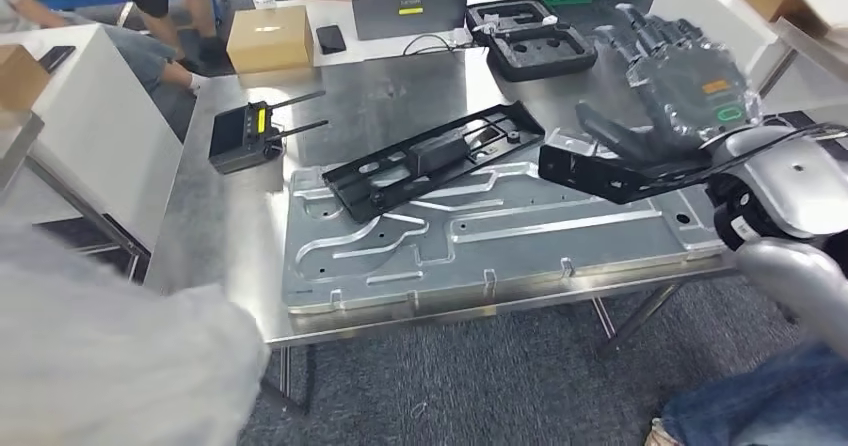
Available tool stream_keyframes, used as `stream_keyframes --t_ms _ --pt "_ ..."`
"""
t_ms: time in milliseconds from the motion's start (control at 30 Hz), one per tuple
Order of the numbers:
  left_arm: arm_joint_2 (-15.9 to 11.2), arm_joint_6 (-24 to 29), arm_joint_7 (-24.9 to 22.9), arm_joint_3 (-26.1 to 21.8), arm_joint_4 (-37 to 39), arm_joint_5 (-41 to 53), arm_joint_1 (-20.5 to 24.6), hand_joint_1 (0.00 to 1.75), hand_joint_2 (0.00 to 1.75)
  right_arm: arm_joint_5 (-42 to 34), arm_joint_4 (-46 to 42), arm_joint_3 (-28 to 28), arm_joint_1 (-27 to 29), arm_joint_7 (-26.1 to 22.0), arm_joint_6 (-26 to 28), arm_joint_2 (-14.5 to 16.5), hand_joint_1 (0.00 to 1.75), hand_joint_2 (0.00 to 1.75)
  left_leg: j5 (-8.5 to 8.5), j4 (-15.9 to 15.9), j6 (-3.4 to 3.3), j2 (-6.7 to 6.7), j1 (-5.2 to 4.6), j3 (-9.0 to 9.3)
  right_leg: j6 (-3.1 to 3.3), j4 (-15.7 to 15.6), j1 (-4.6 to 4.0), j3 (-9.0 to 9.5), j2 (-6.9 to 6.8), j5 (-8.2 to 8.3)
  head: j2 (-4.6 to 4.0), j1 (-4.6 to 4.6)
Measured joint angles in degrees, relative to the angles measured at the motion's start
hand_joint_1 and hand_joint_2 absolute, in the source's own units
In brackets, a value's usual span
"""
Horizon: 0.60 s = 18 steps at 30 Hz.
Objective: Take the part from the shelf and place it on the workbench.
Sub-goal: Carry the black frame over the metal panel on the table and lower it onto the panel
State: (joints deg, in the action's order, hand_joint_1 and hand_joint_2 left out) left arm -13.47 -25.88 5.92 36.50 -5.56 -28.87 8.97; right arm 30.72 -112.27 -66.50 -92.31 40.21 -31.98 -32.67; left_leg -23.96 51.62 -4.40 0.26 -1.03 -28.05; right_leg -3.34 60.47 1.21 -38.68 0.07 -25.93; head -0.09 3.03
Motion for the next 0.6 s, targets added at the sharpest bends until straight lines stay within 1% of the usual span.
stream_keyframes --t_ms 33,67,100,133,167,200,233,267,300,333,367,400,433,467,500,533,567,600 --pt "0.1 0.0 -0.1 -0.3 0.0 0.3 0.0 0.00 0.00 0.0 -0.2 0.2 -0.1 0.0 0.0 -0.2 0.00 0.00 0.62 0.0 -0.13 0.05 0.01 -0.75 -0.23 4.1 -0.03 -0.98 0.00 -2.96 0.00 -0.02" --pt "0.2 0.0 -0.3 -0.6 0.0 0.7 -0.1 0.00 0.00 0.2 -0.3 0.3 0.0 0.0 0.0 -0.4 0.00 0.00 1.24 0.1 -0.12 0.13 0.02 -1.48 -0.48 8.0 0.00 -1.68 0.00 -4.87 0.00 -0.02" --pt "0.4 0.0 -0.4 -0.9 0.0 1.1 -0.2 0.00 0.00 0.4 -0.5 0.4 0.2 0.0 0.0 -0.7 0.00 0.00 1.82 0.1 -0.07 0.21 0.05 -2.20 -0.72 10.8 0.05 -1.83 -0.01 -5.46 0.00 -0.02" --pt "0.5 0.0 -0.4 -1.2 0.0 1.6 -0.2 0.00 0.00 0.6 -0.6 0.5 0.4 0.0 0.0 -0.9 0.00 0.00 2.38 0.2 0.03 0.28 0.11 -2.93 -0.94 11.7 0.15 -1.08 -0.02 -4.67 0.00 -0.03" --pt "0.6 0.0 -0.4 -1.6 0.0 2.0 -0.3 0.00 0.00 0.8 -0.8 0.6 0.5 0.0 -0.1 -1.1 0.00 0.00 2.87 0.4 0.22 0.32 0.21 -3.64 -1.16 10.3 0.29 0.71 -0.03 -3.14 0.00 -0.02" --pt "0.6 0.0 -0.4 -1.9 0.0 2.4 -0.3 0.00 0.00 1.0 -0.9 0.7 0.6 0.0 -0.1 -1.4 0.00 0.00 3.26 0.7 0.46 0.33 0.30 -4.33 -1.42 7.2 0.50 3.37 -0.03 -1.78 0.00 -0.03" --pt "0.7 0.0 -0.4 -2.2 0.0 2.7 -0.3 0.00 0.00 1.1 -1.1 0.9 0.6 0.0 -0.2 -1.6 0.00 0.00 3.54 1.2 0.73 0.30 0.28 -5.10 -1.66 3.0 0.67 6.55 -0.02 -1.13 0.00 -0.03" --pt "0.7 0.0 -0.4 -2.5 0.0 3.1 -0.3 0.00 0.00 1.2 -1.4 1.2 0.6 0.0 -0.2 -1.8 0.00 0.00 3.80 1.8 1.05 0.26 0.23 -5.82 -1.55 -0.9 0.71 9.14 0.05 -1.27 0.00 -0.01" --pt "0.7 0.0 -0.4 -2.9 0.0 3.4 -0.4 0.00 0.00 1.2 -1.6 1.5 0.7 0.0 -0.2 -2.1 0.00 0.00 4.13 2.3 1.38 0.22 0.14 -6.47 -1.20 -3.7 0.70 10.71 0.10 -1.75 0.00 0.01" --pt "0.7 0.0 -0.4 -3.2 0.0 3.7 -0.4 0.00 0.00 1.1 -1.7 1.8 1.0 0.0 -0.2 -2.3 0.00 0.00 4.57 2.6 1.65 0.18 0.06 -7.03 -0.65 -5.1 0.55 11.26 0.14 -2.15 0.00 0.02" --pt "0.7 0.0 -0.5 -3.5 0.0 4.3 -0.5 0.00 0.00 0.8 -1.8 2.2 1.6 0.0 -0.1 -2.5 0.00 0.00 5.09 2.7 1.94 0.16 0.12 -7.45 0.14 -5.4 0.46 10.82 0.10 -2.11 0.00 0.05" --pt "0.7 0.0 -0.5 -3.9 0.0 4.8 -0.7 0.00 0.00 0.4 -1.8 2.6 2.2 0.0 0.0 -2.7 0.00 0.00 5.09 2.9 2.22 0.15 0.25 -7.86 0.75 -5.3 0.45 10.26 0.00 -1.66 0.00 0.04" --pt "0.8 0.0 -0.6 -4.2 0.0 5.5 -0.9 0.00 0.00 -0.1 -1.8 3.1 2.9 0.0 0.3 -2.9 0.00 0.00 4.11 3.7 2.51 0.14 0.39 -8.38 1.31 -5.2 0.43 9.70 -0.07 -1.13 0.00 0.04" --pt "0.8 -0.1 -0.8 -4.6 0.0 6.3 -1.1 0.00 0.00 -0.6 -1.8 3.7 3.5 0.0 0.5 -3.1 0.00 0.00 2.09 5.7 2.84 0.13 0.54 -9.15 1.79 -5.2 0.47 9.08 -0.13 -0.54 0.00 0.05" --pt "0.9 -0.2 -1.0 -4.9 0.0 7.0 -1.2 0.00 0.44 -1.0 -1.8 4.4 4.2 0.0 0.6 -3.2 0.00 0.00 -0.81 8.9 3.14 0.13 0.68 -10.16 2.09 -5.2 0.43 8.45 -0.13 0.08 0.00 0.05" --pt "1.0 -0.3 -1.2 -5.3 0.0 7.8 -1.2 0.00 0.87 -1.2 -1.8 5.3 5.0 0.0 0.7 -3.3 0.00 0.00 -3.81 13.1 3.36 0.12 0.75 -11.31 2.27 -5.2 0.34 7.71 -0.12 0.67 0.00 0.05" --pt "1.0 -0.3 -1.3 -5.7 -0.1 8.5 -1.2 0.00 1.31 -1.3 -1.8 6.2 5.8 0.0 0.6 -3.5 0.00 0.00 -6.02 17.2 3.45 0.12 0.81 -12.22 2.35 -5.2 0.23 6.95 -0.12 1.27 0.00 0.04" --pt "1.1 -0.3 -1.4 -6.1 -0.1 9.1 -1.2 0.00 1.75 -1.5 -1.8 7.1 6.7 0.0 0.5 -3.6 0.00 0.00 -7.10 20.2 3.42 0.12 0.85 -12.52 2.40 -5.2 0.10 6.20 -0.10 1.87 0.00 0.04"
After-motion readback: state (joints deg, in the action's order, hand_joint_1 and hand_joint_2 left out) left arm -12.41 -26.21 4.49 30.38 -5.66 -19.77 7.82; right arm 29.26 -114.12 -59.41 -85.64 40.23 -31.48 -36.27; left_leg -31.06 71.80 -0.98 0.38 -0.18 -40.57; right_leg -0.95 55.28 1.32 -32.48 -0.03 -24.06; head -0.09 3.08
